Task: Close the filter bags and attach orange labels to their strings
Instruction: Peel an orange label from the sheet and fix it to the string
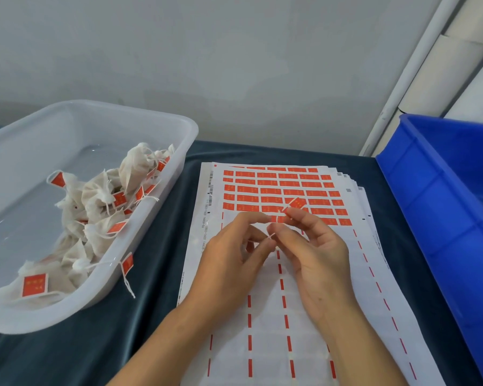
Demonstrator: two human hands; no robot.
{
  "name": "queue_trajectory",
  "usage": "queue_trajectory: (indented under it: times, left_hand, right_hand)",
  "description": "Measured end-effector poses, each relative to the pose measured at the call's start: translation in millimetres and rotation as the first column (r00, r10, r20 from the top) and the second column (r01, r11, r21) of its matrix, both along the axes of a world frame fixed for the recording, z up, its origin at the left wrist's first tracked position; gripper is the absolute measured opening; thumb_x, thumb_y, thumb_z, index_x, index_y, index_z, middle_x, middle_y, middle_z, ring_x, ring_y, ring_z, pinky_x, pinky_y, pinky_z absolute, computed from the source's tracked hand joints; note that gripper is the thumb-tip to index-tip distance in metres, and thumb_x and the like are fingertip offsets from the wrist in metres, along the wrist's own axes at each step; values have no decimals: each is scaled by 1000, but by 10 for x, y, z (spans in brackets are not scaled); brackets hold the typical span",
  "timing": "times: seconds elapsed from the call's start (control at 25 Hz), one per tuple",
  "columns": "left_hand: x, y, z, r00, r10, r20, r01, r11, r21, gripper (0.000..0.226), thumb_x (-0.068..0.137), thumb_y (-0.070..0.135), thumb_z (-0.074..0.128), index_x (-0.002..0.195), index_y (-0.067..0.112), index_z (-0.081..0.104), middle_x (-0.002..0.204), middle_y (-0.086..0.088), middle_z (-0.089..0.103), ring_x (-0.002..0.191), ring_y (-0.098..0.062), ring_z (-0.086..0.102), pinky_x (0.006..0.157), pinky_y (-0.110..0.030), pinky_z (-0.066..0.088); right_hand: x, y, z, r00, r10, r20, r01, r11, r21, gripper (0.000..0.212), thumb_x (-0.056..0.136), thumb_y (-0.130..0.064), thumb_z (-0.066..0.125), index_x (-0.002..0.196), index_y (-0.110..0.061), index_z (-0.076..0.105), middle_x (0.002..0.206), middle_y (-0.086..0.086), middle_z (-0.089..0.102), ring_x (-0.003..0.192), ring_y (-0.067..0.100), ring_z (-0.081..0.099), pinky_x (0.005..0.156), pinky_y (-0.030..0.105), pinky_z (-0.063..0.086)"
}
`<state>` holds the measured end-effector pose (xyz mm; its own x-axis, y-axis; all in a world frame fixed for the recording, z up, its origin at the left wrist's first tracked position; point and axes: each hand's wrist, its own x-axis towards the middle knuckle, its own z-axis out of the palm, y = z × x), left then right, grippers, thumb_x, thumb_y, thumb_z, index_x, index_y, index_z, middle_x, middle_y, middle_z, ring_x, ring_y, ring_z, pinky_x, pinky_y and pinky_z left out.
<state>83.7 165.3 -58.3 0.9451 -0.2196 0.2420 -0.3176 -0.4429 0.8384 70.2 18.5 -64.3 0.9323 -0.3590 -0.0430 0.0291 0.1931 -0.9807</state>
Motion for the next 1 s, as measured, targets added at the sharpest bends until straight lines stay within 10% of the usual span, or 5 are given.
queue_trajectory:
  times: [0.48, 1.0]
  left_hand:
    - [35, 32, -8, 993, 60, -103, -76, 984, -159, 11, 97, 27, 71, 93, 38, 71, 90, 22, 72, 85, -8, 72, 73, -22, 62]
    - [73, 95, 46, 968, -11, -253, -83, 930, -359, 11, 100, 19, 68, 91, 23, 72, 80, 8, 73, 73, -17, 71, 64, -21, 59]
  right_hand:
    - [-6, -80, 45, 993, -90, 80, 72, 977, 202, 37, 75, -23, 85, 111, -28, 78, 114, -4, 77, 105, 17, 76, 75, 29, 63]
    - [-73, -60, 65, 973, -189, 134, 204, 973, -107, 14, 95, -30, 74, 107, -38, 74, 99, -8, 77, 84, 17, 75, 67, 28, 63]
